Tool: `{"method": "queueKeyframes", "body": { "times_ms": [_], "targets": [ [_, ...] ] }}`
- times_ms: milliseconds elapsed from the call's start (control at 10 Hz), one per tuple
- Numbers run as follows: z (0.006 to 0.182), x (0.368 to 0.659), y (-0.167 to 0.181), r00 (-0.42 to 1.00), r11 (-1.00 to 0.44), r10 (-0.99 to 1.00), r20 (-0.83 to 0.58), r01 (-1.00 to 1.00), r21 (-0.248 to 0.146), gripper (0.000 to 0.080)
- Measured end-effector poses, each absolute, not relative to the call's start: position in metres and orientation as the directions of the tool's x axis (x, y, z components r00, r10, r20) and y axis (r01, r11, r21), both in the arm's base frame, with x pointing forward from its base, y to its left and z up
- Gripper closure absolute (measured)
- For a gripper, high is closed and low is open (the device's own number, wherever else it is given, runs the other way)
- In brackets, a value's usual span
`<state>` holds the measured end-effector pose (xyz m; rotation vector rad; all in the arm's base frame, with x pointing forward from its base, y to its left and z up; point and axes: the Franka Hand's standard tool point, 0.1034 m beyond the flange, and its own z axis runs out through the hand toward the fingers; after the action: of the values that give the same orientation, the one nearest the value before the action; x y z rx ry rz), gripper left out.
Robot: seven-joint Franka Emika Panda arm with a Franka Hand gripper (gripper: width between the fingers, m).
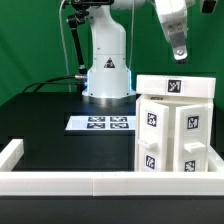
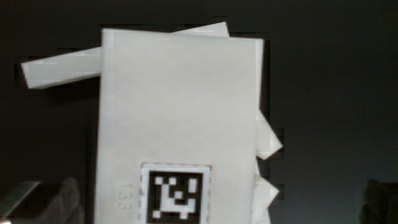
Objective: Assemble cabinet
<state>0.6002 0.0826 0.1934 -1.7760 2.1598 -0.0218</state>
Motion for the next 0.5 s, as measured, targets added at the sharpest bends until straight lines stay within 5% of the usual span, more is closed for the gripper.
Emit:
{"method": "queueKeyframes", "body": {
  "times_ms": [100, 500],
  "targets": [
    [0.1932, 0.6, 0.0829, -0.148, 0.206, -0.957, -0.248, -0.952, -0.228, 0.0002],
    [0.1983, 0.6098, 0.0901, 0.386, -0.349, -0.919, -0.082, -0.891, -0.289, 0.0002]
  ]
}}
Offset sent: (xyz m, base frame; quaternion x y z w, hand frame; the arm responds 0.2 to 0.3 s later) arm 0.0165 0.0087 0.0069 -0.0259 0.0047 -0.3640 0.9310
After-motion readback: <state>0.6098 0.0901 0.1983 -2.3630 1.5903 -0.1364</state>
